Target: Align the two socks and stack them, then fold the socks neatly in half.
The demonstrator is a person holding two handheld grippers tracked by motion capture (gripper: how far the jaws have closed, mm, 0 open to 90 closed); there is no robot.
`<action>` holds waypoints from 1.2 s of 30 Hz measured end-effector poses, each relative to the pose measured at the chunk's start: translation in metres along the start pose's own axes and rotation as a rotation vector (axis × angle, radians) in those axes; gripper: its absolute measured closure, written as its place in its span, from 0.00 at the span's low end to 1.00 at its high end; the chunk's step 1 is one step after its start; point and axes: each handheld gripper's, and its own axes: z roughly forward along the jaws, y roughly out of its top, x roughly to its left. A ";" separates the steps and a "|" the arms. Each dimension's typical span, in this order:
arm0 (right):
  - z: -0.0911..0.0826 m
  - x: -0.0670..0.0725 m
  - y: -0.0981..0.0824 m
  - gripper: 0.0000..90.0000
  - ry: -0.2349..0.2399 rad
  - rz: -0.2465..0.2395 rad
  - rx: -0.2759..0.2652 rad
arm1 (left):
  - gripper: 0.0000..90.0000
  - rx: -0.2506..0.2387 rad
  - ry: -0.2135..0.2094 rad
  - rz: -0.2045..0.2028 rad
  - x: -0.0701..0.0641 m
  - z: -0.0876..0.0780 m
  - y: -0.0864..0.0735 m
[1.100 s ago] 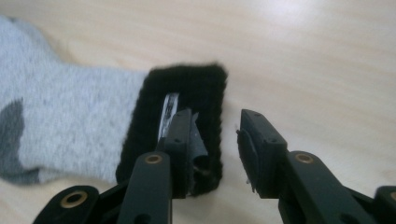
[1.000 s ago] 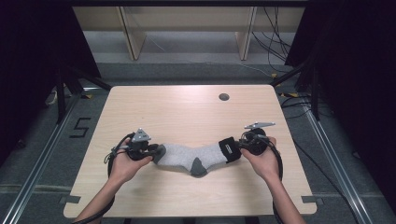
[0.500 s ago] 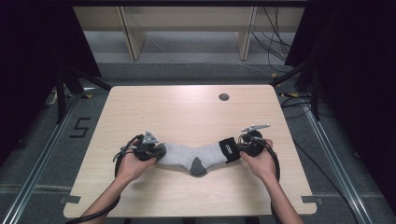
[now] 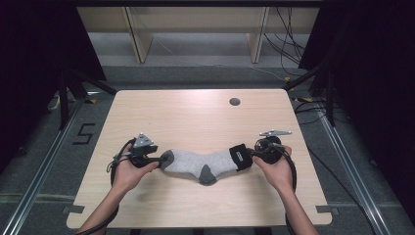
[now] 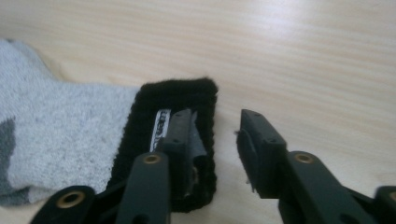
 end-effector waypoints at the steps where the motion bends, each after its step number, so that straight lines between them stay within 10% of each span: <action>1: 0.000 0.000 0.000 0.68 0.000 0.000 0.000 | 0.41 -0.004 0.002 -0.009 0.004 -0.002 -0.001; 9: -0.002 -0.014 -0.010 0.63 -0.015 0.044 -0.017 | 0.36 0.003 0.007 -0.127 0.018 0.001 -0.010; 19: 0.001 -0.017 -0.013 0.62 0.000 0.061 0.012 | 0.45 0.020 -0.036 -0.099 0.011 -0.004 -0.009; 26: 0.002 -0.009 -0.009 0.62 0.017 0.102 0.012 | 0.49 0.009 -0.032 -0.131 0.009 -0.001 -0.009; 33: 0.008 -0.012 -0.009 0.62 0.017 0.042 0.007 | 0.52 0.030 -0.032 -0.141 0.014 0.004 -0.008; 35: 0.005 -0.005 -0.008 0.62 0.030 0.113 0.028 | 0.54 0.029 -0.039 -0.162 0.015 0.005 -0.008; 36: 0.007 -0.008 -0.007 0.62 0.035 0.062 0.006 | 0.55 0.024 -0.052 -0.186 0.016 0.006 -0.008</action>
